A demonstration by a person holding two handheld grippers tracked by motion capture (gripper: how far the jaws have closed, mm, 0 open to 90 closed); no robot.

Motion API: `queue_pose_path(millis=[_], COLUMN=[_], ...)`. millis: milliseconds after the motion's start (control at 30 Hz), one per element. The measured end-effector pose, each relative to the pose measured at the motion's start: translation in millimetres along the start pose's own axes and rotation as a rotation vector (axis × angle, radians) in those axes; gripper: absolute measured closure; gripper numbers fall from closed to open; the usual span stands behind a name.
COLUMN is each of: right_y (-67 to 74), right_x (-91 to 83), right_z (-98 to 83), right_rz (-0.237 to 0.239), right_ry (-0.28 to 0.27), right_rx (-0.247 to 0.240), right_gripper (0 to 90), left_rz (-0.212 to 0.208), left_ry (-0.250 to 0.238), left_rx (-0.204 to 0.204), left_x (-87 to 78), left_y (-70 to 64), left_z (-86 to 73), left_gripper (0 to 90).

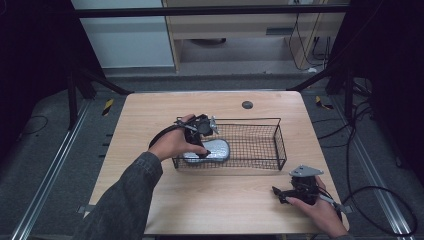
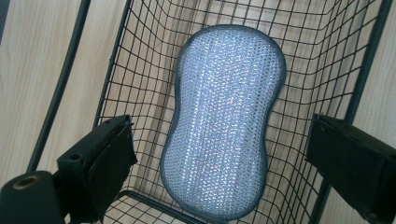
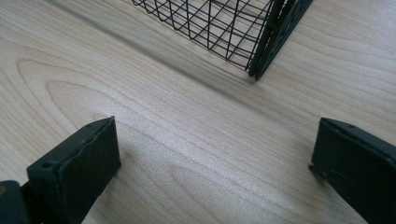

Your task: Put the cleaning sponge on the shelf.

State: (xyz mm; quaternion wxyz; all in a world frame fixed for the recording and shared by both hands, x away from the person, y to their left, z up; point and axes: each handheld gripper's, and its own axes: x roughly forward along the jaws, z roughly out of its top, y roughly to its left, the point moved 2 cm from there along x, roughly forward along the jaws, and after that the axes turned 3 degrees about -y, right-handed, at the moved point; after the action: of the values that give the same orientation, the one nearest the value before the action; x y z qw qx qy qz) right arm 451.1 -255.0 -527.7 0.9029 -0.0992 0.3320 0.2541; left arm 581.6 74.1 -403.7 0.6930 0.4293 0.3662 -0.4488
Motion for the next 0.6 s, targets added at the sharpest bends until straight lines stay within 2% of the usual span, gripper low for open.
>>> queue_pose_path(millis=[333, 500, 600], right_y=[0.4, 0.0, 0.4], right_x=[-0.2, 0.0, -0.2], right_z=[0.1, 0.0, 0.1], right_rz=[0.001, 0.0, 0.001], right_ry=[0.002, 0.0, 0.002], right_rx=[0.006, 0.0, 0.006], right_gripper=[1.2, 1.2, 1.2], left_rz=[0.017, 0.015, 0.009], left_ry=[-0.029, -0.038, -0.05], left_rx=[-0.011, -0.001, -0.01], left_x=[-13.2, -18.7, -21.4], left_y=[-4.2, -10.8, -15.0], left_z=[-0.9, -0.8, -1.2], left_gripper=[7.1, 6.8, 6.6])
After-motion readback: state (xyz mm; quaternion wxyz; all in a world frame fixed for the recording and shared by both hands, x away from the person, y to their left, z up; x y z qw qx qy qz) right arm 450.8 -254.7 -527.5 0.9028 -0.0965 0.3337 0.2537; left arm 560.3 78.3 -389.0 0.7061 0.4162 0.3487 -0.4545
